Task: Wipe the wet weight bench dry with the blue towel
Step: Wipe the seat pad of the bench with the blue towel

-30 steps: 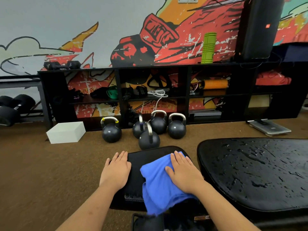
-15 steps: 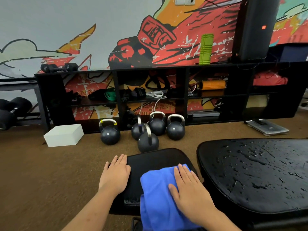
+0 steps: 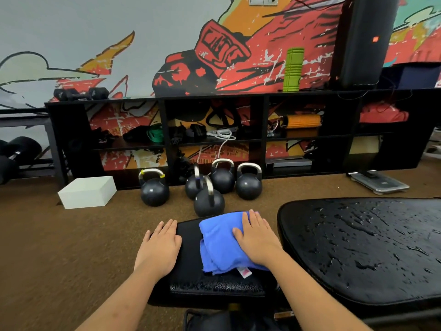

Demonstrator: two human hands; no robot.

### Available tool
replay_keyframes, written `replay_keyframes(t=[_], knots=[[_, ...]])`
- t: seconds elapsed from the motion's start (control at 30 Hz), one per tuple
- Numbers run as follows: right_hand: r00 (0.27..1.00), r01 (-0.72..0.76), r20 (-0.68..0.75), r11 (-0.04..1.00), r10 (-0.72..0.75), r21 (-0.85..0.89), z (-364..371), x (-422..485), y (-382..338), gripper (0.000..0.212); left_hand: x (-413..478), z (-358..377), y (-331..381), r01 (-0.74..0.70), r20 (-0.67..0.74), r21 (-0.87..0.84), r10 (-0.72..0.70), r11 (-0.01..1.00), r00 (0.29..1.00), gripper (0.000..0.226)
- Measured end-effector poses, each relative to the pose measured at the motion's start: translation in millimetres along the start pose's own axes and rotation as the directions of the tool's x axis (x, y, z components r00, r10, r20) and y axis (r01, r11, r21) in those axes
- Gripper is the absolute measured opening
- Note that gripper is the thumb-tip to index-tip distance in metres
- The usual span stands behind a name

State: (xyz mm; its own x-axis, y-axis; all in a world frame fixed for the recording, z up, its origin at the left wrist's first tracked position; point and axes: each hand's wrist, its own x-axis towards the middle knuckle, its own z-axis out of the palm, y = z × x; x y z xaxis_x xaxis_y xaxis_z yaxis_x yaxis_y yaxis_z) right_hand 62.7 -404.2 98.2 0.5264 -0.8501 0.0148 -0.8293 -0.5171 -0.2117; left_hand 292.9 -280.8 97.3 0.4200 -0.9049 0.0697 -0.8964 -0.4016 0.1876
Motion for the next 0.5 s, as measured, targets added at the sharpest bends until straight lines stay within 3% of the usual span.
replay_keyframes(t=[0.07,0.1,0.2,0.27,0.33,0.43,0.5], knots=[[0.996,0.038,-0.079,0.999,-0.037,0.018,7.4,-39.2,1.4,0.109,0.6,0.1,-0.6,0.003,0.003,-0.001,-0.003,1.0,1.0,0.055],[0.993,0.055,-0.103,0.997,-0.059,-0.046,10.5,-59.4,1.5,0.109,0.9,0.0,-0.7,0.007,0.005,0.0,-0.007,1.0,1.0,0.055],[0.992,0.021,-0.121,0.997,-0.03,-0.078,24.7,-94.5,5.2,0.083,1.6,-1.1,2.2,0.016,0.026,0.011,-0.016,1.0,1.0,0.055],[0.997,0.013,-0.072,0.999,-0.017,-0.052,12.5,-92.9,2.7,0.086,2.3,-1.3,5.0,0.03,0.037,0.021,-0.031,0.999,0.999,0.056],[0.989,0.076,-0.129,0.997,-0.076,-0.002,6.9,-66.9,7.5,0.095,3.5,-0.7,7.0,0.044,0.046,0.029,-0.045,0.999,0.998,0.056],[0.999,-0.004,0.037,0.998,0.002,0.066,-1.6,-6.3,19.4,0.071,3.9,0.8,8.0,0.055,0.05,0.031,-0.056,0.998,0.997,0.056],[0.997,-0.06,0.056,0.986,0.051,0.158,-3.5,20.4,19.6,0.067,3.6,0.8,7.8,0.054,0.053,0.032,-0.055,0.998,0.997,0.055]])
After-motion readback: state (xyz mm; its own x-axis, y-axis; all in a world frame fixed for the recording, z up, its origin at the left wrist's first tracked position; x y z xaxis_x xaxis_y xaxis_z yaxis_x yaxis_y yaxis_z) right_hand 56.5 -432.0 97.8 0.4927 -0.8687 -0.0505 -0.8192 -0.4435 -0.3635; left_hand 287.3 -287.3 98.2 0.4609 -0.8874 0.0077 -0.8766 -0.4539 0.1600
